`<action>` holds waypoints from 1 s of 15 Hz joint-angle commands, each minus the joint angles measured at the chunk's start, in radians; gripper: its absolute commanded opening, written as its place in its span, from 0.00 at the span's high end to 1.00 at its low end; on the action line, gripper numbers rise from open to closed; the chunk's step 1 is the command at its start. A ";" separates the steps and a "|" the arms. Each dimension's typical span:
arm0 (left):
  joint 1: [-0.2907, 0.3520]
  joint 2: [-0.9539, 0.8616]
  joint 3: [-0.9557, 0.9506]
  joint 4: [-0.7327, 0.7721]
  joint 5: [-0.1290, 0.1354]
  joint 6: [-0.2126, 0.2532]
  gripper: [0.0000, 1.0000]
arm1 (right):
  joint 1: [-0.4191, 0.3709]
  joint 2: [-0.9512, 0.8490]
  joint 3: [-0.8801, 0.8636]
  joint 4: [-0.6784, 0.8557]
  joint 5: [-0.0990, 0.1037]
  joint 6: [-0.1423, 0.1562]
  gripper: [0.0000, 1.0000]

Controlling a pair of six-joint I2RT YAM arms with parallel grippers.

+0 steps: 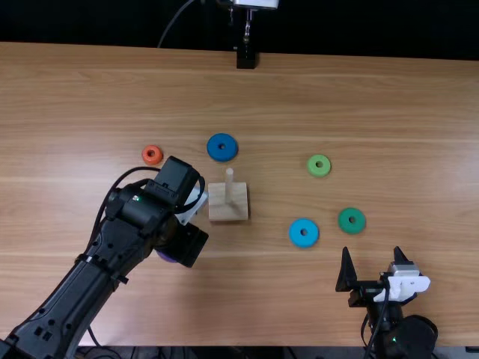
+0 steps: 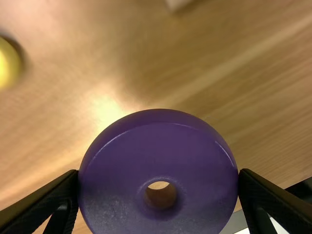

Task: Build the Hanoi tower: stack the rings onto the peg from bottom to top in this color order: purple, dark blue, light blue, dark green, light green, yellow, orange.

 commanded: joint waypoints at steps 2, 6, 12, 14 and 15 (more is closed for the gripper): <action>0.002 0.002 0.164 -0.032 0.004 -0.015 1.00 | -0.014 -0.013 -0.048 -0.083 -0.014 -0.001 0.00; 0.001 0.108 0.409 -0.174 0.003 -0.032 1.00 | -0.013 -0.013 -0.048 -0.081 -0.014 -0.001 0.00; -0.004 0.298 0.702 -0.296 0.004 -0.048 1.00 | -0.014 -0.013 -0.048 -0.081 -0.014 -0.001 0.00; -0.007 0.327 0.753 -0.305 0.006 -0.050 1.00 | -0.013 -0.013 -0.048 -0.081 -0.014 -0.001 0.00; -0.008 0.344 0.771 -0.307 0.008 -0.050 1.00 | -0.013 -0.013 -0.048 -0.081 -0.014 -0.001 0.00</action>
